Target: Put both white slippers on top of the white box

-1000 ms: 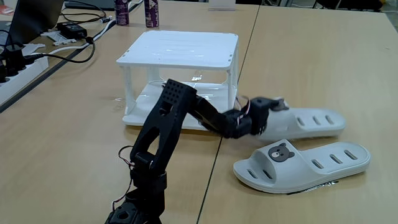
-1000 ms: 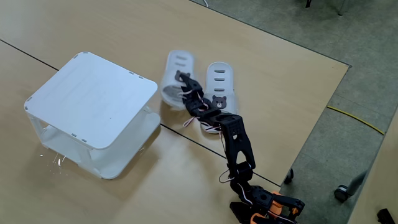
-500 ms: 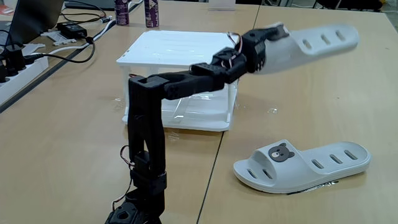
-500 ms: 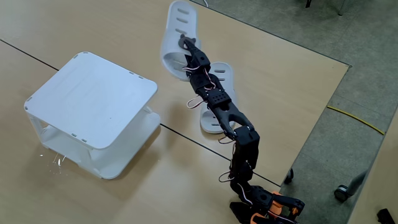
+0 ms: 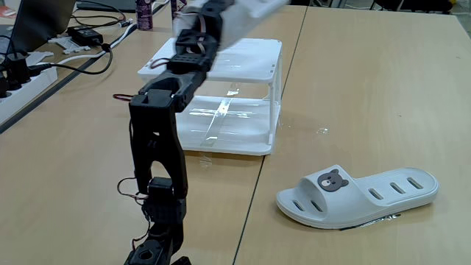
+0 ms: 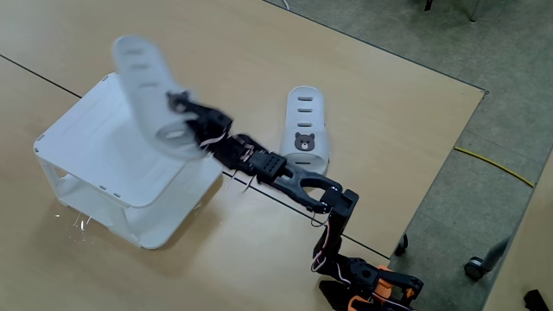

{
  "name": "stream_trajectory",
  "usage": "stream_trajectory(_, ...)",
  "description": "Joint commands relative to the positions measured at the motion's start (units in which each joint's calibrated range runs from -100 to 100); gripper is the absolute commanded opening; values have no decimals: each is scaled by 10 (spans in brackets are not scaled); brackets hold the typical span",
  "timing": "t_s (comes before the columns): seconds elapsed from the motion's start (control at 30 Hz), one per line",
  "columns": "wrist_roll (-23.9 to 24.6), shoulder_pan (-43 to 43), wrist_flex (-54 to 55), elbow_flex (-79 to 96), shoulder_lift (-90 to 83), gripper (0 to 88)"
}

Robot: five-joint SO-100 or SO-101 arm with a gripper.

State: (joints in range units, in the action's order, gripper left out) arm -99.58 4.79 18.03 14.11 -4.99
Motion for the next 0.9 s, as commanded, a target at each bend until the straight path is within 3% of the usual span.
stream_trajectory(0.0, -4, 84, 2, -44, -77, 8)
stream_trajectory(0.2, -4, 153, 2, -41, -54, 8)
stream_trajectory(0.6, -4, 150, 4, -248, 167, 8)
stream_trajectory(0.87, -4, 99, 4, -322, 240, 8)
